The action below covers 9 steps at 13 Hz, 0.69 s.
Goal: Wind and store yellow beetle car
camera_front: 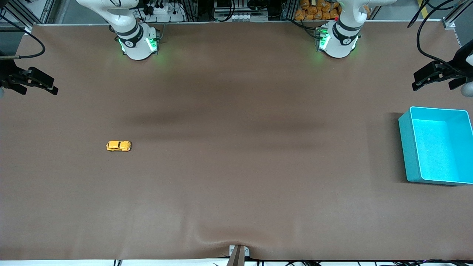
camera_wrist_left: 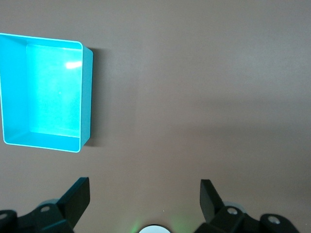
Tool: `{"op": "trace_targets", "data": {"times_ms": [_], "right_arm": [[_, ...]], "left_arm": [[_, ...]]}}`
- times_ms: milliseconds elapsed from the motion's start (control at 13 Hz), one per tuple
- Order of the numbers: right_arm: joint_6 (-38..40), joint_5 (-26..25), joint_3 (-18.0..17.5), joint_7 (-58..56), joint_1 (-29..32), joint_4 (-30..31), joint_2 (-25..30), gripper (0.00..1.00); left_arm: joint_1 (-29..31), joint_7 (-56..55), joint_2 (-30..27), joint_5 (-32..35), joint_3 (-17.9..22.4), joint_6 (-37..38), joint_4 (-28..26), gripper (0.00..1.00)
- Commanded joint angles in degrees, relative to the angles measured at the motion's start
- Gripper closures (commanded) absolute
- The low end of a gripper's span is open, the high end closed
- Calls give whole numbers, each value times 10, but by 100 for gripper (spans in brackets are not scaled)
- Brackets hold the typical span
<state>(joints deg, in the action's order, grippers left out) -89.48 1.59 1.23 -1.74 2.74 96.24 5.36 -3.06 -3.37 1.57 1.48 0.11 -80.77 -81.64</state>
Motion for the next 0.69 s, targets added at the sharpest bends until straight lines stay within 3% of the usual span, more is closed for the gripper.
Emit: {"op": "trace_targets", "data": {"times_ms": [0,615], "right_arm": [[0,-6,-6,-5,9,13,14,0],[-43,-10,-6,-12,10,33,8,0]], "left_arm": [[-3,-3,-9,0,1,-4,-2,0],[-3,4,-10,-3,1,1,-5,0]]}}
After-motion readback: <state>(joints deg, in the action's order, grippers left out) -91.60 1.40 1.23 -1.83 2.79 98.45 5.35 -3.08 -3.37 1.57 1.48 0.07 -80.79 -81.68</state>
